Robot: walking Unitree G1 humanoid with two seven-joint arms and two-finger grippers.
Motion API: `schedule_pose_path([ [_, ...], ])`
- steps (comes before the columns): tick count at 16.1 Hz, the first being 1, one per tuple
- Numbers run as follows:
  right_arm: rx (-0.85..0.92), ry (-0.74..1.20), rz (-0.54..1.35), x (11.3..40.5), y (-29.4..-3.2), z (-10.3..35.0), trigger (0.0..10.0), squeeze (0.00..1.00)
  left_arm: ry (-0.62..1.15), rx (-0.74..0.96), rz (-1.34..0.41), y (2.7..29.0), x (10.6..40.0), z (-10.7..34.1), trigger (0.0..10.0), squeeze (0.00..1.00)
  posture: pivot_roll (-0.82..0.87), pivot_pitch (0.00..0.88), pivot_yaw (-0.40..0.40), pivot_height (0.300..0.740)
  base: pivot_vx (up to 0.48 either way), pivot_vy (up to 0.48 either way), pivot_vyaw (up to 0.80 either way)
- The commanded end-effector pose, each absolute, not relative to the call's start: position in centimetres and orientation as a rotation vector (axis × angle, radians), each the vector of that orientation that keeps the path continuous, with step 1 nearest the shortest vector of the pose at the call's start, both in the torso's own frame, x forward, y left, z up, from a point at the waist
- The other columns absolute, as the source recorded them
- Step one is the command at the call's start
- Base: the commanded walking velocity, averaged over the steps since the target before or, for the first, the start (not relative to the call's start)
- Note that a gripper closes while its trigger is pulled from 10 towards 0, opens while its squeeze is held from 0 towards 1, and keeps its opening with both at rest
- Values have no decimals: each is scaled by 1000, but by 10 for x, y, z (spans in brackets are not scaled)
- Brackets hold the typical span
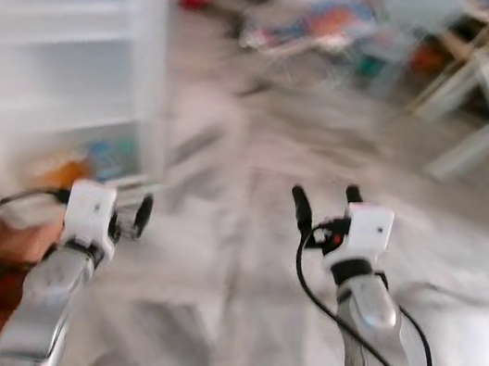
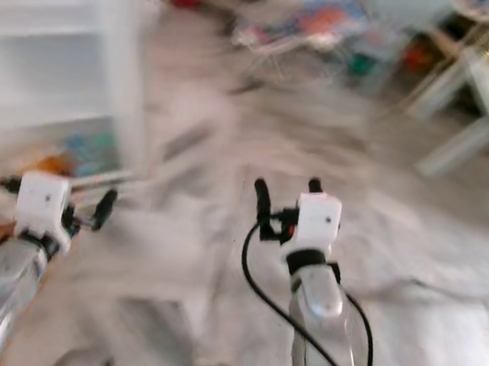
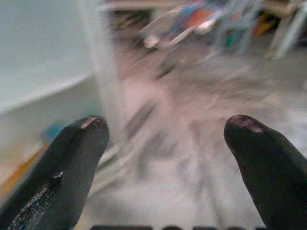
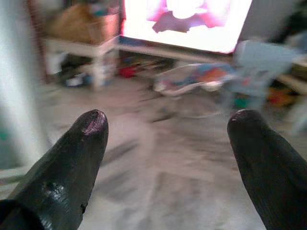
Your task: Restocking fridge
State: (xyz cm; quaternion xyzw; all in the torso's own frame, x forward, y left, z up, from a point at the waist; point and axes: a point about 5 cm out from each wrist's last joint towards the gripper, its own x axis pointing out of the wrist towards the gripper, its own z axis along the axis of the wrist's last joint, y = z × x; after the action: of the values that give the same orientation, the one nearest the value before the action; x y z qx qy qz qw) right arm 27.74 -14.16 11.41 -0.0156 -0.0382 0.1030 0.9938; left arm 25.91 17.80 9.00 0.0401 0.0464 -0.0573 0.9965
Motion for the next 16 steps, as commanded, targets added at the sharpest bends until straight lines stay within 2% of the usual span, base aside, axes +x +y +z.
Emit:
schedule_pose_path([
  [1, -49, -96, 183, 282, -146, 117, 10000, 0, 84, 85, -128, 173, 262, 92, 10000, 0, 124, 108, -112, 740, 446, 0, -800],
  [8, -51, -116, 169, 284, -147, 120, 10000, 0, 72, 79, -148, 160, 267, 92, 10000, 0, 107, 109, -105, 740, 449, 0, -800],
  [16, -62, -168, 185, 291, -141, 134, 10000, 0, 20, 114, -145, 160, 275, 109, 10000, 0, 144, 131, -97, 740, 476, 0, -800],
])
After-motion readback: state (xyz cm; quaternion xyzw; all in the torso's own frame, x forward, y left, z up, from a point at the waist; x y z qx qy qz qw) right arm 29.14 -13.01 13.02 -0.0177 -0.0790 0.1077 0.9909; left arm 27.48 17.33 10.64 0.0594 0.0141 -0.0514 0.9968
